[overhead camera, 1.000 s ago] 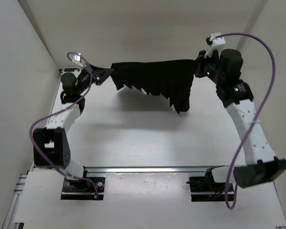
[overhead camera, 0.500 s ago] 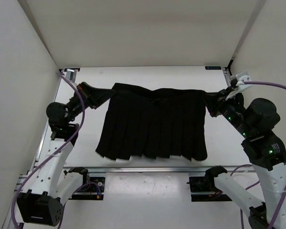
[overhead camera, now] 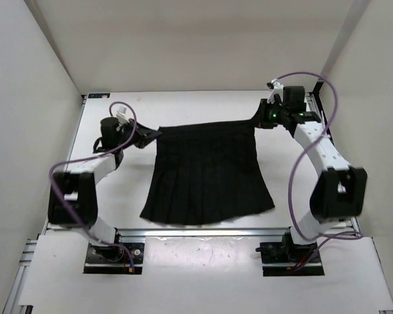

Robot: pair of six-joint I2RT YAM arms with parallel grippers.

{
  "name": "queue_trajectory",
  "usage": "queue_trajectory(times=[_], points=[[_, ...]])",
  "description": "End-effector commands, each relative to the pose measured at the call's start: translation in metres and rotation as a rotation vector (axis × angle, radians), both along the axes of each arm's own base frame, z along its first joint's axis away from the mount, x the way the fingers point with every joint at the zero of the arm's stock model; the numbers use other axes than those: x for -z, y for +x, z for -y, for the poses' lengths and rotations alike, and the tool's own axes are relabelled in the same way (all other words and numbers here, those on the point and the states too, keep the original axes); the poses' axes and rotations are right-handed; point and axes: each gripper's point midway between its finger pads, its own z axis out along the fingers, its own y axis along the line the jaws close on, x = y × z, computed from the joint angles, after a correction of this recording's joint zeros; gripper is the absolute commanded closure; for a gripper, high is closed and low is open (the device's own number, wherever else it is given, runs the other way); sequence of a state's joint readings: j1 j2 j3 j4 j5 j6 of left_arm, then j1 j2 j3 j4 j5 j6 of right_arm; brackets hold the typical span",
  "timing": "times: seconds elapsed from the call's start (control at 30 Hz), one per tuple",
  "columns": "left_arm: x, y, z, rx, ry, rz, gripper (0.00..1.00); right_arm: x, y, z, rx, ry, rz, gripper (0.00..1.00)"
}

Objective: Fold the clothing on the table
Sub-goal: Flatten the skirt out, then fold the skirt

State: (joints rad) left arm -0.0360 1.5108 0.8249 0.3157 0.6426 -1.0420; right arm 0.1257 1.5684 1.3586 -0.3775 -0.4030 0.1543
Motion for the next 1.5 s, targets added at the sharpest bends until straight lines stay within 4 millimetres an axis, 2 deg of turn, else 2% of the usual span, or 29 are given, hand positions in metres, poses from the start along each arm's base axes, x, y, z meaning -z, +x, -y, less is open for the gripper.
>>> queue_trajectory(times=[0.0,0.03,0.07,0.13,0.23,0.3,0.37,0.4,0.43,0.47,0.5,0.53,0.57,0.6,0.67,0.73,0.8,0.9,0.93,1.0,1.03,1.1,1.13,1.17,1.23,1.3,1.37,1.43,1.47], points=[[-0.017,0.042,-0.018,-0.090,0.049,0.125,1.00,-0.015,0.044,0.012,0.043,0.093,0.085,1.00],[0.001,0.051,-0.019,-0.090,0.049,0.087,1.00,-0.005,0.051,0.016,0.058,0.106,0.054,0.99],[0.006,0.060,-0.016,-0.074,0.040,0.074,1.00,-0.002,0.056,0.018,0.062,0.111,0.051,1.00],[0.000,0.078,-0.017,-0.071,0.021,0.096,1.00,0.012,0.060,0.019,0.061,0.111,0.009,1.00],[0.008,0.084,-0.015,-0.041,-0.002,0.079,1.00,0.024,0.048,0.017,0.042,0.093,-0.018,1.00],[0.010,0.071,-0.010,-0.005,-0.020,0.071,1.00,0.027,0.037,0.016,0.035,0.100,-0.033,1.00],[0.005,0.056,-0.008,0.015,-0.017,0.097,1.00,0.031,0.010,0.011,0.015,0.114,-0.064,1.00],[0.007,0.043,-0.009,0.015,-0.012,0.094,1.00,0.017,0.000,0.011,0.012,0.116,-0.031,1.00],[0.019,0.031,-0.008,0.022,-0.007,0.068,1.00,0.030,-0.011,0.011,0.012,0.098,-0.054,1.00],[0.008,0.021,-0.006,0.032,0.001,0.107,1.00,0.031,-0.026,0.011,0.006,0.081,-0.051,1.00],[0.010,0.005,-0.007,0.030,0.000,0.099,1.00,0.024,-0.036,0.011,0.010,0.068,-0.036,1.00],[0.014,-0.010,-0.005,0.037,0.009,0.098,1.00,0.037,-0.049,0.011,0.003,0.053,-0.074,1.00],[0.024,-0.024,-0.005,0.039,0.003,0.066,1.00,0.038,-0.063,0.010,-0.007,0.043,-0.080,1.00],[0.017,-0.033,-0.004,0.047,-0.001,0.086,1.00,0.034,-0.072,0.008,-0.012,0.044,-0.073,1.00],[0.024,-0.064,0.001,0.078,-0.011,0.065,1.00,0.050,-0.099,0.007,-0.022,0.033,-0.141,1.00],[0.038,-0.086,0.005,0.099,0.001,0.027,1.00,0.060,-0.122,0.005,-0.026,0.040,-0.195,1.00],[0.067,-0.108,0.009,0.124,0.055,-0.055,1.00,0.084,-0.149,0.006,-0.021,0.055,-0.308,1.00],[0.107,-0.141,0.012,0.150,0.144,-0.163,0.98,0.108,-0.190,0.004,-0.050,0.069,-0.455,1.00],[0.116,-0.152,0.011,0.155,0.160,-0.208,0.97,0.110,-0.197,0.003,-0.064,0.065,-0.471,1.00],[0.134,-0.173,0.007,0.173,0.194,-0.265,0.84,0.122,-0.224,0.003,-0.088,0.046,-0.580,0.97],[0.134,-0.178,0.004,0.173,0.198,-0.279,0.82,0.123,-0.231,0.003,-0.089,0.041,-0.610,0.95],[0.147,-0.200,0.002,0.200,0.214,-0.343,0.66,0.128,-0.253,0.004,-0.106,0.028,-0.691,0.83],[0.147,-0.209,0.003,0.219,0.221,-0.357,0.61,0.125,-0.256,0.003,-0.113,0.031,-0.688,0.68],[0.147,-0.213,0.003,0.220,0.222,-0.363,0.45,0.124,-0.261,0.005,-0.104,0.030,-0.704,0.65],[0.148,-0.225,0.002,0.235,0.226,-0.392,0.42,0.112,-0.265,0.002,-0.116,0.021,-0.681,0.51],[0.140,-0.227,-0.001,0.226,0.213,-0.375,0.40,0.099,-0.263,0.001,-0.106,0.015,-0.657,0.46],[0.136,-0.224,-0.004,0.201,0.212,-0.381,0.42,0.081,-0.251,0.003,-0.091,0.015,-0.596,0.46],[0.122,-0.210,-0.006,0.178,0.206,-0.359,0.56,0.069,-0.237,0.003,-0.087,0.009,-0.537,0.47],[0.113,-0.195,-0.010,0.152,0.224,-0.329,0.68,0.064,-0.226,0.000,-0.097,0.008,-0.509,0.52]])
